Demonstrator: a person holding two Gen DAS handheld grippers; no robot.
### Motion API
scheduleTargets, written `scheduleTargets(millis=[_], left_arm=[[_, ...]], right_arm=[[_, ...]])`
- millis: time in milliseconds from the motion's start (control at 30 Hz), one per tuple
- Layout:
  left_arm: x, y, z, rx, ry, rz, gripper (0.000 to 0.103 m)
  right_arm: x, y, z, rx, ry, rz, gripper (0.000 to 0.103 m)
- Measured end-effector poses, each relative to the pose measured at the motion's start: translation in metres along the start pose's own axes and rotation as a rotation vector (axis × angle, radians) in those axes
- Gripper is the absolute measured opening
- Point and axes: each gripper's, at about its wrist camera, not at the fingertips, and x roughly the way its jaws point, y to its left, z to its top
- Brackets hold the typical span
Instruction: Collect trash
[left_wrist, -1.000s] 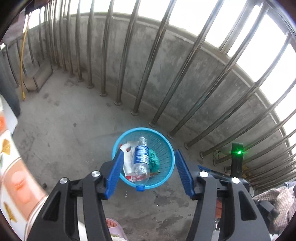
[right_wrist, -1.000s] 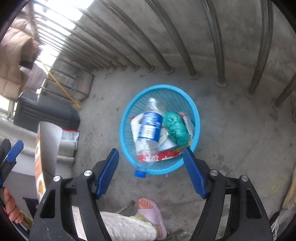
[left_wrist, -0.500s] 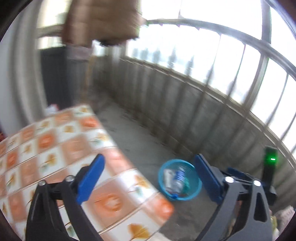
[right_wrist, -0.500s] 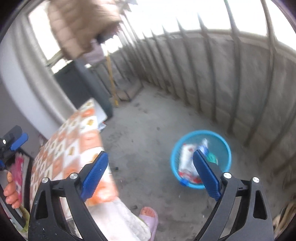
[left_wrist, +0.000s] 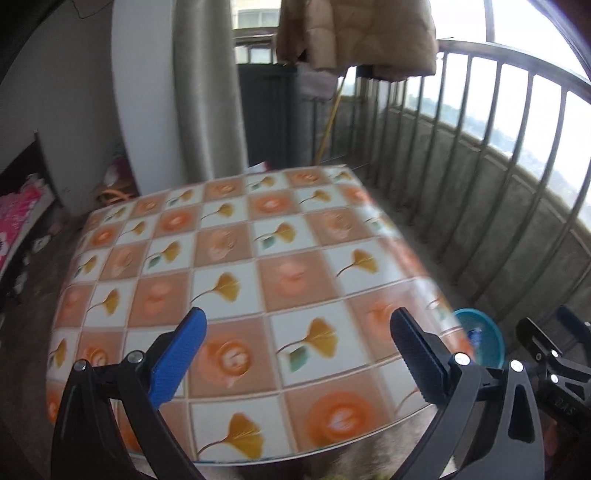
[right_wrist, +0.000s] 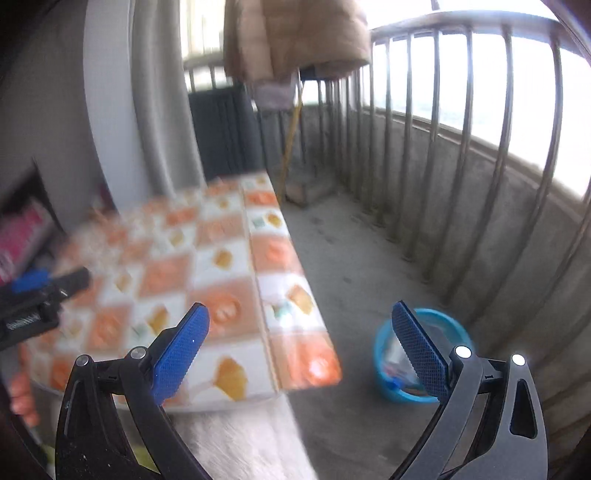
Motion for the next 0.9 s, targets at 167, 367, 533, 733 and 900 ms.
scheduleTargets(millis=[167, 367, 533, 733, 900], left_arm=[[0.021, 0.014, -0.025, -0.075, 0.109, 0.041, 0.097], [0.027, 0.019, -0.038, -0.106, 0.176, 0.053, 0.097], [0.022, 0.013, -0.037, -0.071, 0.161, 0.076, 0.097], [0.028, 0.009, -0.035, -0.059, 0.195, 0.069, 0.097], [0.028, 0.007, -0.034, -0.056, 0.188, 0.069, 0.097]], right_arm=[[0.002, 0.032, -0.016, -0.094, 0.063, -0.051, 0.095], [0.008, 0.036, -0.024, -0.086, 0.138, -0.038, 0.095], [0.013, 0.032, -0.029, -0.081, 0.169, -0.053, 0.095], [0.013, 0.020, -0.034, -0.037, 0.193, -0.069, 0.095], [0.010, 0.017, -0.037, -0.022, 0.193, -0.072, 0.095]])
